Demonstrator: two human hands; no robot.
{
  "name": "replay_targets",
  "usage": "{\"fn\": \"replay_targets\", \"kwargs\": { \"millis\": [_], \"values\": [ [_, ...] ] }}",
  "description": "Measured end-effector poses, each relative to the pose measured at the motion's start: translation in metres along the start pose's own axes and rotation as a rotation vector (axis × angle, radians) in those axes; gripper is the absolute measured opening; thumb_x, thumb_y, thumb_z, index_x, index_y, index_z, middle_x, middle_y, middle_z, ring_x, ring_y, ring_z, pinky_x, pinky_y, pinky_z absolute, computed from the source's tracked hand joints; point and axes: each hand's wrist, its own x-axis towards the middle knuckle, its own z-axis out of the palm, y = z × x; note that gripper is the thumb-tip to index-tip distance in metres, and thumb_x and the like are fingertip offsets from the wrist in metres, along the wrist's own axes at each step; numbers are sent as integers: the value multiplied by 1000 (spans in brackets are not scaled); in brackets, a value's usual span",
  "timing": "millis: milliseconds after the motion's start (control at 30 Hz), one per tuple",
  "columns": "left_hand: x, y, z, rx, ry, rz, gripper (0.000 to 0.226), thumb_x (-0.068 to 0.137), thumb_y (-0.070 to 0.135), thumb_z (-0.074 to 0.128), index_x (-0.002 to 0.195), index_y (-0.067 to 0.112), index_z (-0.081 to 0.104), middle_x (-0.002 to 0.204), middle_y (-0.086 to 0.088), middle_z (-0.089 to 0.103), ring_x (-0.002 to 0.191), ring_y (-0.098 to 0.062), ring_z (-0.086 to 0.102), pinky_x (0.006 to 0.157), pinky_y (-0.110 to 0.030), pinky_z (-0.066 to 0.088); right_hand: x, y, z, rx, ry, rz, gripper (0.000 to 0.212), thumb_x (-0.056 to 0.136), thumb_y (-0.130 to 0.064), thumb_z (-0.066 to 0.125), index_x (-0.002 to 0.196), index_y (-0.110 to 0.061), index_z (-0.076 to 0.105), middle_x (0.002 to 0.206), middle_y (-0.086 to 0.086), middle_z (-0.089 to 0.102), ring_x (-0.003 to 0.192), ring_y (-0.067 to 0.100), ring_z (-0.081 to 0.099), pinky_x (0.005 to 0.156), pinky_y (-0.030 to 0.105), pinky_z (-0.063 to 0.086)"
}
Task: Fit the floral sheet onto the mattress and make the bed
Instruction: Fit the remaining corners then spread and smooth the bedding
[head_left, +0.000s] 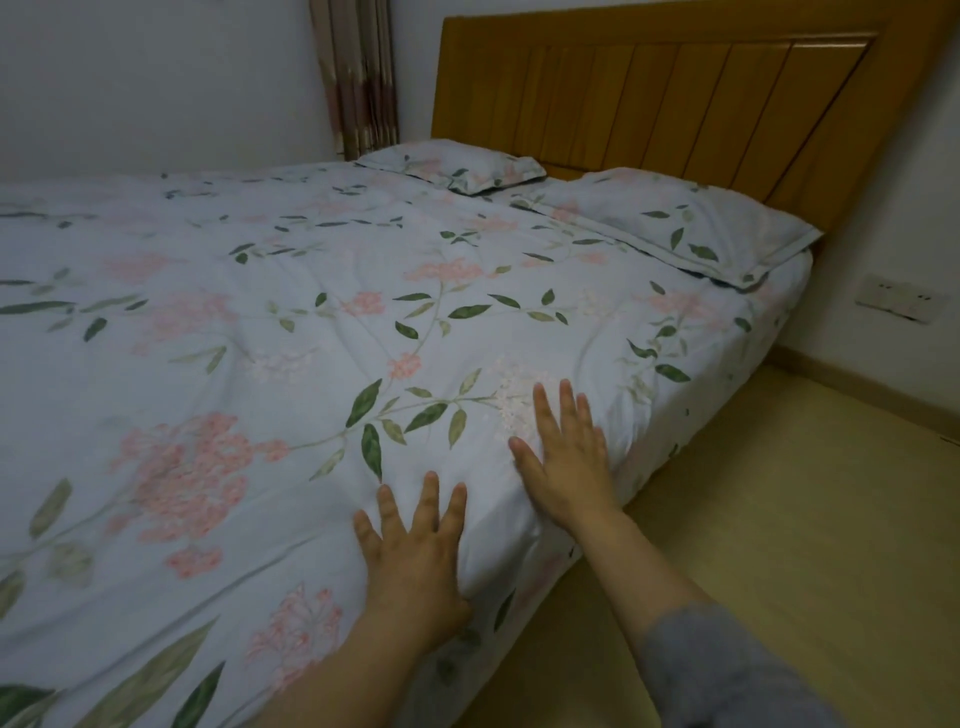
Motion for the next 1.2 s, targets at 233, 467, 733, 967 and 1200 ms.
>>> {"fn": "replay_targets", "kwargs": {
  "millis": [233,467,733,967,1200],
  "values": [
    [-11,-15,-5,-12,-18,114,118,72,56,66,147,27,-20,157,1,-21,143,-38,-15,117,-55,-1,8,33,14,-85,-258,359,74,90,-69,12,151,-30,-1,160,-2,-10,146,27,-8,115,57,7],
    [-20,-27,3,-67,78,175,95,80,69,43,151,28,-5,160,-1,-4,146,-33,2,119,-47,9,-28,25,-12,65,-236,379,75,93,-64,24,152,-25,0,159,10,-7,145,34,-6,118,50,8],
    [-58,-67,-32,-40,265,149,97,64,83,12,147,34,22,158,1,16,145,-30,11,116,-50,5,-82,-52,3,121,-246,32,66,94,-61,22,150,-35,-3,158,-4,-15,145,23,-17,117,47,1],
    [-127,-129,-4,39,-34,16,112,65,83,44,147,35,-17,158,4,-17,146,-32,-9,113,-59,2,-115,-96,4,-16,-290,196,60,100,-41,31,152,-22,8,160,4,-5,146,28,-7,118,49,13],
    [-204,-190,0,48,-11,-87,101,76,63,49,147,33,-17,158,5,-18,145,-33,-13,111,-64,2,-208,-190,33,59,-413,-26,66,96,-56,28,151,-32,2,159,1,-15,145,29,-17,118,50,3]
  ]
}}
